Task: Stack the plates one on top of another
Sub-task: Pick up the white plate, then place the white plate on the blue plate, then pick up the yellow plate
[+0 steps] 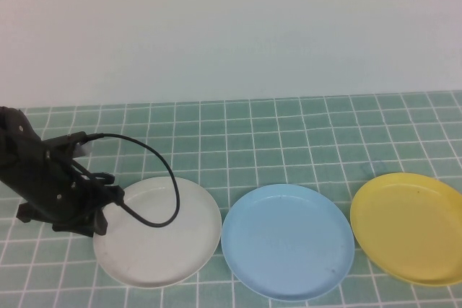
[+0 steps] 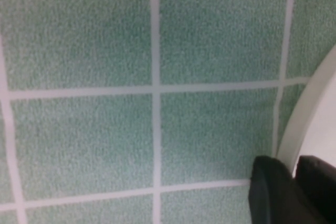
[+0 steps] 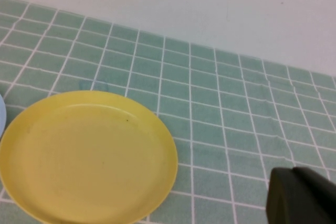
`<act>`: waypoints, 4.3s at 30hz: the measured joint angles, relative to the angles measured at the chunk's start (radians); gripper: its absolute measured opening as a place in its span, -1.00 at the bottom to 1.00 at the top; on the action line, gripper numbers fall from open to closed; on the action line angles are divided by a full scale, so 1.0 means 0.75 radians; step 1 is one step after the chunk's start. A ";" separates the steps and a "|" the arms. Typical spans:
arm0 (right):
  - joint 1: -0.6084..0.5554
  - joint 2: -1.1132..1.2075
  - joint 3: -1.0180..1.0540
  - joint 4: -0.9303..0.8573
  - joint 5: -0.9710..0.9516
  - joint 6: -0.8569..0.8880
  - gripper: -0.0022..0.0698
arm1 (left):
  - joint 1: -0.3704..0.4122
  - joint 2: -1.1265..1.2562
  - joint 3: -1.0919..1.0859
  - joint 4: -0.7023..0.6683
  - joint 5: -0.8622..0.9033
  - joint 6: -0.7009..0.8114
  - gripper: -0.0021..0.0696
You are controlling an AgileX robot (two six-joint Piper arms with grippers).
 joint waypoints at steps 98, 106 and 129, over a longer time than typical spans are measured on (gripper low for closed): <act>0.017 0.129 -0.071 0.055 0.165 -0.007 -0.95 | -0.399 -0.006 -0.687 -0.150 0.463 0.305 -0.94; 0.019 0.495 -0.276 0.082 0.395 -0.007 -0.94 | -0.302 -0.296 -0.593 -0.109 0.361 0.357 -0.94; 0.028 1.906 -1.069 0.102 0.508 0.089 0.02 | -0.265 -1.075 0.045 -0.264 -0.284 0.505 -0.94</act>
